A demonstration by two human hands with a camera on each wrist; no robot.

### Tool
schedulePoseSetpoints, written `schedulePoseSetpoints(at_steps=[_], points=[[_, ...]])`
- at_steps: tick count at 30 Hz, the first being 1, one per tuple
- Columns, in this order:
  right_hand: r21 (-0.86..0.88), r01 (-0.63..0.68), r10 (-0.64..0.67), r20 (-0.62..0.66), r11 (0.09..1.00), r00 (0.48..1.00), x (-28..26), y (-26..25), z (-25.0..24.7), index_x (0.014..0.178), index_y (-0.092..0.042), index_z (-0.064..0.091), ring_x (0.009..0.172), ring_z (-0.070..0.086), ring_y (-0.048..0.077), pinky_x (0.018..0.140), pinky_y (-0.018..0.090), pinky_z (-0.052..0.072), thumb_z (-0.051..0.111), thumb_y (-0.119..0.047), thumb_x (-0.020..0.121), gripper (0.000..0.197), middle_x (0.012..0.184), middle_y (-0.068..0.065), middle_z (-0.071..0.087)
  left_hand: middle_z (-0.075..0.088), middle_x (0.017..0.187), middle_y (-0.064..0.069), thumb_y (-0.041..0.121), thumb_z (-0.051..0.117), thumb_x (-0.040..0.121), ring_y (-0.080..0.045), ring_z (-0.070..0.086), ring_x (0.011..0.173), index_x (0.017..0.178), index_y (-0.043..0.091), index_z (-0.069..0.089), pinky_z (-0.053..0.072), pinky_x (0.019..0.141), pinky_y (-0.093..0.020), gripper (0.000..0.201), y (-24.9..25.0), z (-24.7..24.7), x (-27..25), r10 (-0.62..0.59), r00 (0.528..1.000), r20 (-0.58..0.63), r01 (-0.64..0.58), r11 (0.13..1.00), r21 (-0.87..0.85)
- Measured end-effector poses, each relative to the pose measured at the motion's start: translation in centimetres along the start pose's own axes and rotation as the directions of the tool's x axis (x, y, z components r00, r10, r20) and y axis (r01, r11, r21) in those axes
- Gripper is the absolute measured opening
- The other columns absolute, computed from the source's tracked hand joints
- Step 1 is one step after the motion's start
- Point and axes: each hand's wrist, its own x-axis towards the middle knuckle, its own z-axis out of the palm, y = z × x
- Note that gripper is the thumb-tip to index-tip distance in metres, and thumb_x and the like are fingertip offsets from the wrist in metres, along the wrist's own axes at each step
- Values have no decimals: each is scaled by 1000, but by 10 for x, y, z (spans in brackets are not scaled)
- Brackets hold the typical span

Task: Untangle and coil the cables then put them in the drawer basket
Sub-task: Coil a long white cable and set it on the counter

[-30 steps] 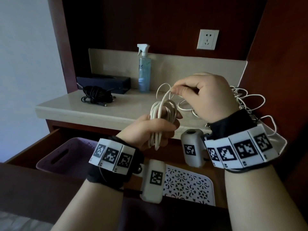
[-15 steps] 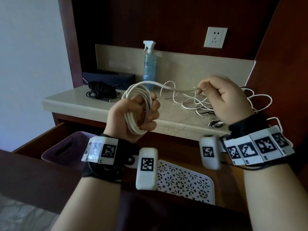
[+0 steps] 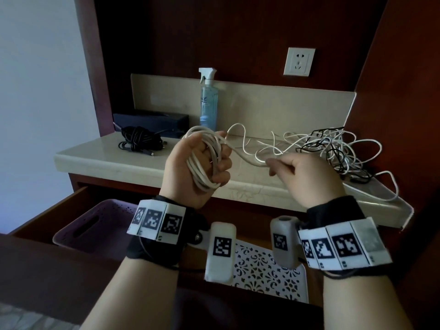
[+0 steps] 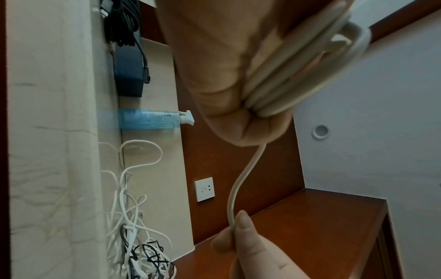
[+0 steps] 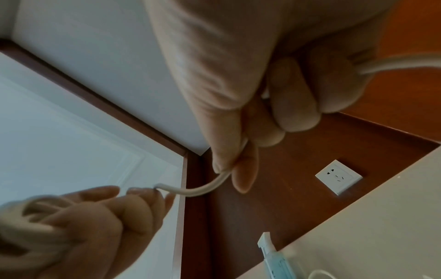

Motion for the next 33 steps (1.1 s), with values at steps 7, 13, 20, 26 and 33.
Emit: schedulePoseSetpoints(at_steps=[7, 13, 20, 26, 33], points=[[61, 21, -12, -155, 998, 988, -2, -2, -4, 66, -22, 61, 48, 39, 12, 48, 28, 26, 51, -38, 92, 32, 44, -7, 40, 51, 77, -8, 36, 46, 77, -13, 41, 52, 102, 3, 56, 29, 40, -16, 42, -4, 4, -2, -80, 994, -74, 89, 989, 117], [82, 61, -41, -229, 995, 973, -7, -7, -1, 68, -18, 64, 53, 45, 22, 52, 31, 32, 50, -38, 91, 34, 47, -5, 43, 59, 103, -10, 37, 43, 80, -14, 44, 53, 105, 3, 56, 31, 40, -16, 44, -8, 11, -12, -42, 999, -7, 43, 997, 68], [19, 31, -29, -70, 999, 997, -16, -14, 7, 68, -13, 64, 62, 53, 25, 56, 31, 38, 47, -43, 92, 42, 57, 3, 54, 62, 88, -12, 31, 37, 81, -13, 41, 54, 92, 4, 55, 26, 42, -18, 35, -5, 18, -19, 70, 997, 39, -73, 993, 92], [8, 52, -52, 93, 999, 994, -19, -17, 5, 79, -18, 65, 60, 49, 14, 57, 29, 36, 47, -44, 92, 35, 58, -5, 53, 47, 72, -8, 19, 32, 88, -17, 50, 60, 98, 3, 46, 42, 61, -28, 23, -5, 18, 0, 134, 968, -213, -112, 987, 113], [-376, 2, 107, 270, 927, 957, 34, 36, -26, 76, -24, 58, 95, 52, 22, 77, 28, 41, 52, -36, 90, 19, 92, -2, 58, 43, 64, -6, 27, 35, 89, -20, 45, 58, 77, 10, 48, 51, 63, -30, 24, 31, 35, 40, 56, 982, -181, -25, 985, 169]])
